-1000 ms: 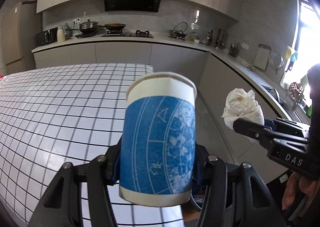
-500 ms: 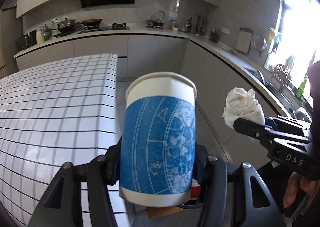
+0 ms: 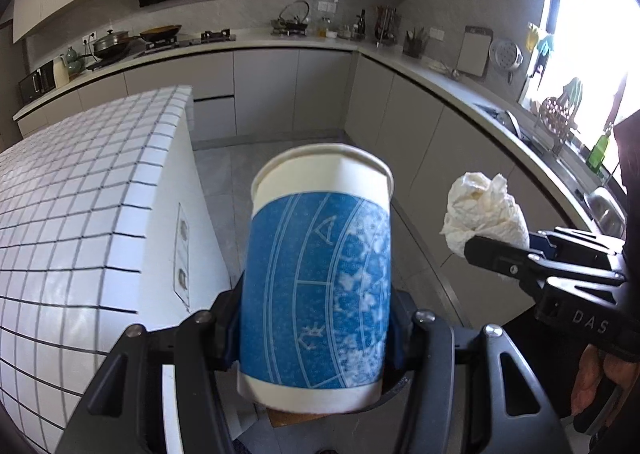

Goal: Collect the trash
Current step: 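Lift the blue cup and paper towel and carry them toward the black bin, then open both tools over the bin to drop the blue cup and paper towel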

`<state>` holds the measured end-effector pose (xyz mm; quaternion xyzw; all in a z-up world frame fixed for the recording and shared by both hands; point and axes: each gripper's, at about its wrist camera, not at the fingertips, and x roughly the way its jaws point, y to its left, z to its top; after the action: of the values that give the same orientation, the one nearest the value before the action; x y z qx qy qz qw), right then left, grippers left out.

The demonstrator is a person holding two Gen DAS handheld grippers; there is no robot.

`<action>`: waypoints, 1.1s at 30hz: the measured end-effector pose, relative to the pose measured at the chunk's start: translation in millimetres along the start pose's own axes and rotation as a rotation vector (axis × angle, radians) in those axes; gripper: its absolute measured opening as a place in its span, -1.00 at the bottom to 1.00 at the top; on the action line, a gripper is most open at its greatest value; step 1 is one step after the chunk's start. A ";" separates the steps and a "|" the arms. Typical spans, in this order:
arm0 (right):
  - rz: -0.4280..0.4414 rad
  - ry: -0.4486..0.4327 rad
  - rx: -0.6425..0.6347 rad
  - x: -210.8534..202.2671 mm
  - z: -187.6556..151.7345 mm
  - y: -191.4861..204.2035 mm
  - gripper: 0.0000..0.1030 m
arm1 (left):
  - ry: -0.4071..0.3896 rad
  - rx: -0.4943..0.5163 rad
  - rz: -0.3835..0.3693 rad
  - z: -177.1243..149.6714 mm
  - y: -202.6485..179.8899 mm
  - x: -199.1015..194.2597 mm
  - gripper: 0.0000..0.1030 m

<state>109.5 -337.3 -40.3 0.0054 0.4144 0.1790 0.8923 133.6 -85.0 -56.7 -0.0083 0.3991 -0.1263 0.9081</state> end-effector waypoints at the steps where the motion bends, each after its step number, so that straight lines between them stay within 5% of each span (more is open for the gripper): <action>1: 0.002 0.006 0.003 1.2 -2.3 -2.8 -0.45 | 0.008 0.001 0.002 -1.5 -1.8 3.1 0.08; 18: 0.007 0.151 -0.010 57.8 -34.2 -29.2 -0.45 | 0.144 -0.004 0.006 -32.0 -13.9 51.4 0.08; 30: 0.053 0.339 -0.100 136.3 -70.6 -40.7 -0.44 | 0.280 -0.052 0.001 -77.4 -20.8 109.6 0.21; 31: 0.062 0.351 -0.112 142.4 -72.2 -41.8 -0.35 | 0.267 -0.059 0.016 -78.5 -21.8 111.1 0.28; 33: 0.034 0.380 -0.166 166.1 -81.4 -44.6 0.56 | 0.275 -0.078 0.094 -84.3 -19.3 121.8 0.98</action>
<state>161.6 -336.6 -223.3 -0.0953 0.5591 0.2254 0.7922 147.2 -125.2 -199.9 -0.0074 0.5243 -0.0682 0.8488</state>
